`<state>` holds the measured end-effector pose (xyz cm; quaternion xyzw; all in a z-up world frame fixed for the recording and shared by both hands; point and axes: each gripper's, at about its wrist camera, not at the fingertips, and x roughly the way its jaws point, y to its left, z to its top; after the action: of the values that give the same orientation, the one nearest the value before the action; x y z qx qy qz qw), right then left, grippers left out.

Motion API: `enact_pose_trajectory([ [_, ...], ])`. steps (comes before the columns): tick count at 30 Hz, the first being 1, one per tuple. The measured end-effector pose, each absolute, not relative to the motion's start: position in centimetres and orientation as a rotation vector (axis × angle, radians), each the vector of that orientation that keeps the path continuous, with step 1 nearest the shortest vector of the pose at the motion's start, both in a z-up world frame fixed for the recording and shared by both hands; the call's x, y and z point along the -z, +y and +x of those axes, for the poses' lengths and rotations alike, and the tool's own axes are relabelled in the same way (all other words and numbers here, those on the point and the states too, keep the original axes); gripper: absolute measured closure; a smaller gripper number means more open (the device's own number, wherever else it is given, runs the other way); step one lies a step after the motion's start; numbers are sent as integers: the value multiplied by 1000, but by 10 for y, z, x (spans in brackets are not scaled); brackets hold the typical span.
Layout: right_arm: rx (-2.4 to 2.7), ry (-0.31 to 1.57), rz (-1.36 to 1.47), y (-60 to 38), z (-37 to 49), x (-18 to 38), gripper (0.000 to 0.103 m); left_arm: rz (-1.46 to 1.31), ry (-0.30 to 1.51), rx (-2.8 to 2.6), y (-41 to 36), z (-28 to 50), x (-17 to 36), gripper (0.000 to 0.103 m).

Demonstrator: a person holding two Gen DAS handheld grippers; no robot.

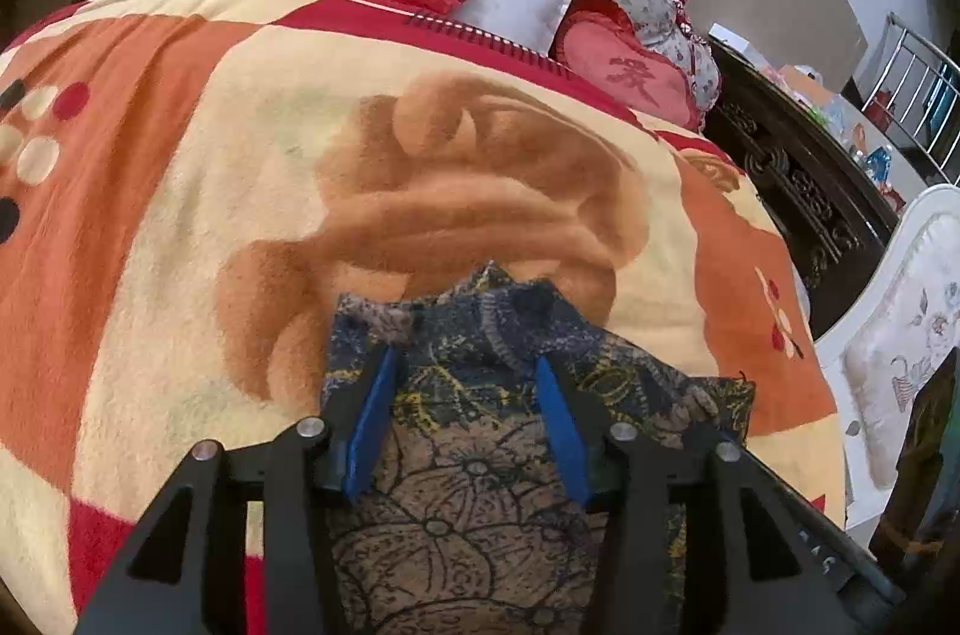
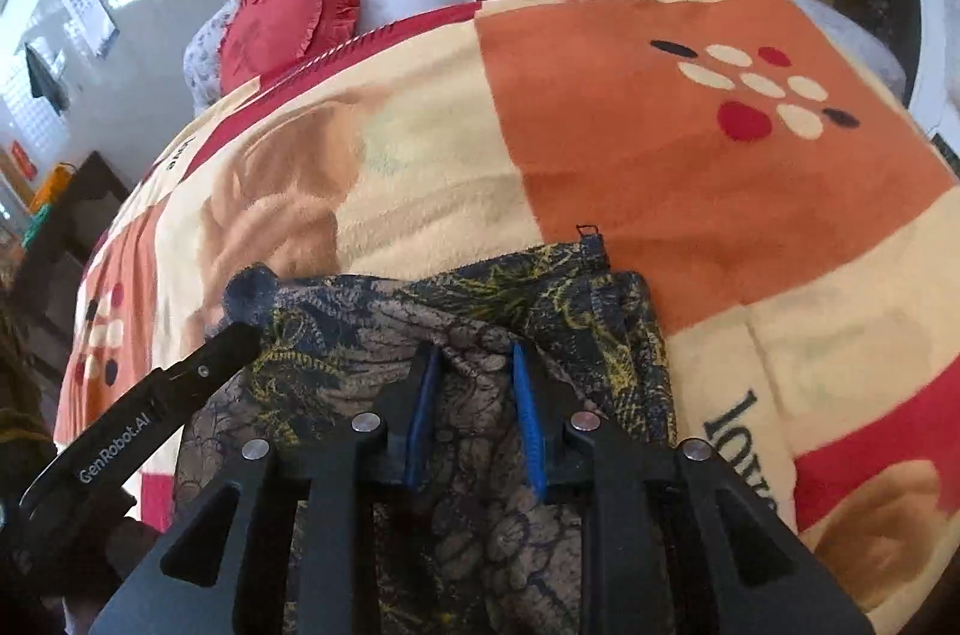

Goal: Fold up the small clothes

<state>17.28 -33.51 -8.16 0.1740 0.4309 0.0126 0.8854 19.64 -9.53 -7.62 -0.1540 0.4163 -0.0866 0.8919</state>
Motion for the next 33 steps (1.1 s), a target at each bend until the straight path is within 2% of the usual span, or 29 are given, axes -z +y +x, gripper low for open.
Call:
enact_pose_trajectory([
  [4,-49,893,405,-342,173,84,69,-283,870,171,-102,197,76,47],
  [8,-42,912,397,-343,176,83,68,-207,922,213,-113,207,69,29],
  [10,-17,959,369,-341,176,68,68,-188,937,239,-106,202,48,30],
  [14,-59,867,331,-333,131,25,68,-238,851,322,-78,156,21,30],
  [16,-57,879,280,-327,109,23,68,-227,843,358,-75,129,25,42],
  [17,-64,897,257,-323,101,28,68,-212,856,369,-77,114,34,52],
  [20,-40,958,202,-319,93,57,68,-127,952,354,-95,105,74,58],
  [22,-46,923,199,-322,90,76,68,-63,896,346,-103,103,75,57],
  [24,-61,875,180,-324,85,81,68,-41,912,338,-106,105,73,57],
  [28,-69,882,193,-326,87,80,67,-143,903,368,-81,104,59,56],
  [30,-73,894,191,-326,84,73,67,-194,879,341,-58,97,55,41],
  [33,-48,866,212,-323,70,55,67,-281,887,364,-30,98,59,38],
])
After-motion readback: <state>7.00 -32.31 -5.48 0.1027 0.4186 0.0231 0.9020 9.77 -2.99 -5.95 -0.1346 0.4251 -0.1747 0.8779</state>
